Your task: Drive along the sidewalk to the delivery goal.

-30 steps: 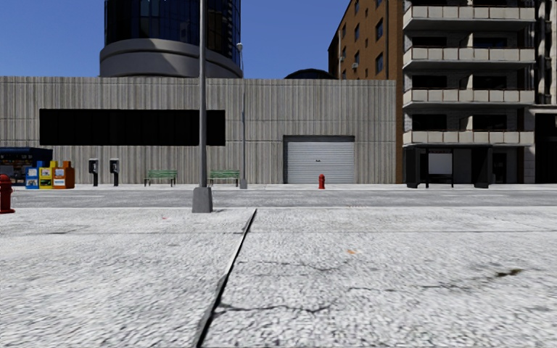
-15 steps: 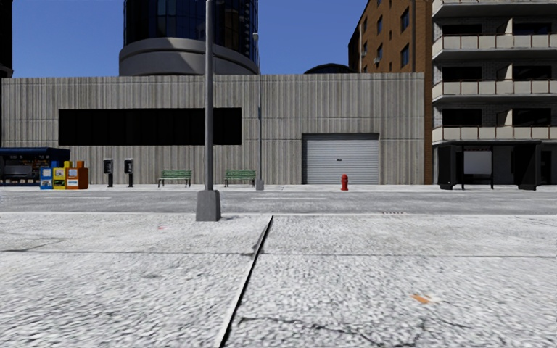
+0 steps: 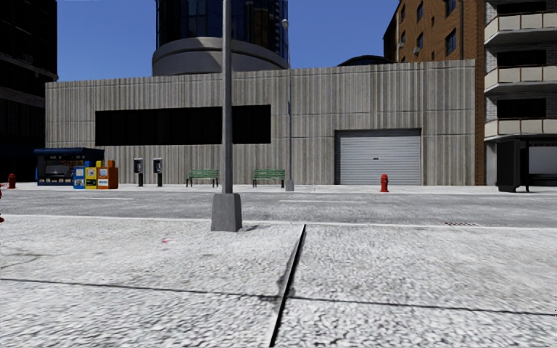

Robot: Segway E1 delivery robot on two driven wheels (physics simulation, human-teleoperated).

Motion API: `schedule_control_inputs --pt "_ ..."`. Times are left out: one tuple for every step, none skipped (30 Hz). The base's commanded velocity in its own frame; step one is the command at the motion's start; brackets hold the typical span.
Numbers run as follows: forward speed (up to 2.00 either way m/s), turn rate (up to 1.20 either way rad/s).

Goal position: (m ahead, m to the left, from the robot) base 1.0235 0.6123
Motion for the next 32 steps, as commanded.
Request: schedule_control_inputs --pt "1.19 0.00" --pt "0.35 0.00" --pt "0.00 0.00" --pt "0.00 0.00" --pt "0.00 0.00" --pt "0.00 0.00" --pt "0.00 0.00" --pt "0.00 0.00" --pt "0.00 0.00" --pt "0.00 0.00" --pt "0.00 0.00" --pt "0.00 0.00" --pt "0.00 0.00" --pt "0.00 0.00" --pt "0.00 0.00" --pt "0.00 0.00" --pt "0.00 0.00" --pt "0.00 0.00" --pt "0.00 0.00" --pt "0.00 0.00" --pt "0.00 0.00" --pt "0.00 0.00" --pt "0.00 0.00" --pt "0.00 0.00" --pt "0.00 0.00" --pt "0.00 0.00" --pt "0.00 0.00" --pt "0.00 0.00" --pt "0.00 0.00" --pt "0.00 0.00" --pt "0.00 0.00" --pt "0.00 0.00"
